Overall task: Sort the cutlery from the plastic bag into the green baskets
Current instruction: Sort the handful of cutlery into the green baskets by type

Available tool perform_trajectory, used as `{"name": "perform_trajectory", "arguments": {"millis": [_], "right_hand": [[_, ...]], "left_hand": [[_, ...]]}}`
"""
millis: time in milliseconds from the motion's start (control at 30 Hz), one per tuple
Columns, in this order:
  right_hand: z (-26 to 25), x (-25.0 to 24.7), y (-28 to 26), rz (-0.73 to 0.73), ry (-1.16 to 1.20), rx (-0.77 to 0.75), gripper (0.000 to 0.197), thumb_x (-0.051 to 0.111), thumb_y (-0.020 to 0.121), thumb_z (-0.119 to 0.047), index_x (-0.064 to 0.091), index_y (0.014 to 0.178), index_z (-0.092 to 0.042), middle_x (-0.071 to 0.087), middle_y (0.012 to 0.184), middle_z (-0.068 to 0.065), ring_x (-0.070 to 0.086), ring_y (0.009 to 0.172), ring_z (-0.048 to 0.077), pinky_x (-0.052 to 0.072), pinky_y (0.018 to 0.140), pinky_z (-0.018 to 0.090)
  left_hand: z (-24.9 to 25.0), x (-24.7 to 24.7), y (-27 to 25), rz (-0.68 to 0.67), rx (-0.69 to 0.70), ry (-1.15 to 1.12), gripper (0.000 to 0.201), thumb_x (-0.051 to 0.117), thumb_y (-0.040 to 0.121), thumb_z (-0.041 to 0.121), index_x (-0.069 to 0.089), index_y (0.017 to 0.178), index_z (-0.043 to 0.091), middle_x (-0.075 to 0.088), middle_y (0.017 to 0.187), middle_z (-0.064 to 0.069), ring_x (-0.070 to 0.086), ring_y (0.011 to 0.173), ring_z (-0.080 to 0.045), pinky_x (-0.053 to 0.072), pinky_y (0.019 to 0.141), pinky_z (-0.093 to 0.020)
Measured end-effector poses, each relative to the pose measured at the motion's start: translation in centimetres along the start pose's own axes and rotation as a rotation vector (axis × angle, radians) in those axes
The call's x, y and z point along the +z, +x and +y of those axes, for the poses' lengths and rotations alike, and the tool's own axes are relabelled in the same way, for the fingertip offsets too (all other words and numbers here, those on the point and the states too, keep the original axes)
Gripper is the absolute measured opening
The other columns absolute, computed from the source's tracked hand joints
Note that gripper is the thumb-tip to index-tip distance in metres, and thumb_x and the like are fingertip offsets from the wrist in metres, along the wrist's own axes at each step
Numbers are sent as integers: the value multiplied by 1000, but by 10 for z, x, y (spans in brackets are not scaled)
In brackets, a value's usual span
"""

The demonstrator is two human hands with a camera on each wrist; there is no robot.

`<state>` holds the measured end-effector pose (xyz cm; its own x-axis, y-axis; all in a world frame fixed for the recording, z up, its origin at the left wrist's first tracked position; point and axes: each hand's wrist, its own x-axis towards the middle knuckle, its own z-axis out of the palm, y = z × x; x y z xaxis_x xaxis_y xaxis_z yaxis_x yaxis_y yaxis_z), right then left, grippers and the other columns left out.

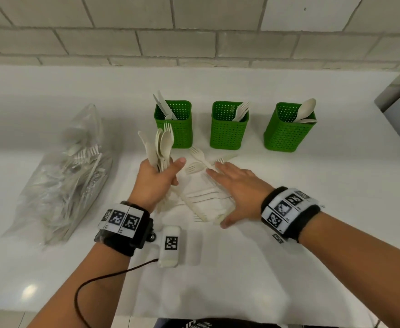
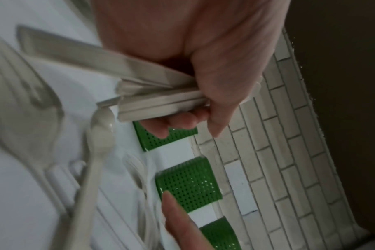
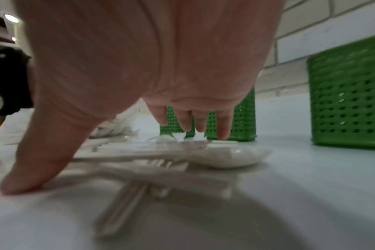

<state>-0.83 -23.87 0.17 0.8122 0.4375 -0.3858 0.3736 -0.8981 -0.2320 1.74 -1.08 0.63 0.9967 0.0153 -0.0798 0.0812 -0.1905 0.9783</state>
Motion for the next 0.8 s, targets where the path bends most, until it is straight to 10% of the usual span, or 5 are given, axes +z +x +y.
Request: {"name": "perform_trajectory", "arguments": {"millis": [167, 367, 633, 800], "right_hand": [[-12, -11, 25, 18, -70, 52, 113, 72, 71, -63, 12, 153, -13, 28, 150, 5, 30, 133, 26, 37, 105, 44], [-34, -9, 38, -15, 7, 112, 56, 68, 84, -35, 41, 123, -6, 57, 113, 12, 58, 98, 29, 44, 71, 32], [-11, -13, 20, 97, 222, 286, 14, 56, 90, -32, 53, 90, -18, 57, 93, 4, 54, 81, 23, 42, 69, 29], [-2, -18, 2, 470, 837, 183, 18, 62, 86, -9, 50, 74, -16, 51, 68, -3, 49, 64, 12, 38, 61, 27]], "left_hand": [[-21, -2, -6, -37, -67, 22, 36, 68, 91, 23, 57, 61, 6, 58, 55, -6, 55, 54, -13, 47, 59, -21], [-33, 8, -8, -60, -121, -104, 36, 68, 91, 25, 56, 61, 10, 57, 55, -4, 56, 59, -17, 50, 69, -32], [-16, -16, 0, 57, -4, -295, 35, 81, 68, 40, 52, 57, 25, 47, 52, 4, 49, 49, -14, 46, 71, -42], [1, 3, -1, -137, 24, -245, 52, 90, 56, 28, 62, 98, 15, 46, 60, 2, 49, 55, -10, 45, 63, -28]]}}
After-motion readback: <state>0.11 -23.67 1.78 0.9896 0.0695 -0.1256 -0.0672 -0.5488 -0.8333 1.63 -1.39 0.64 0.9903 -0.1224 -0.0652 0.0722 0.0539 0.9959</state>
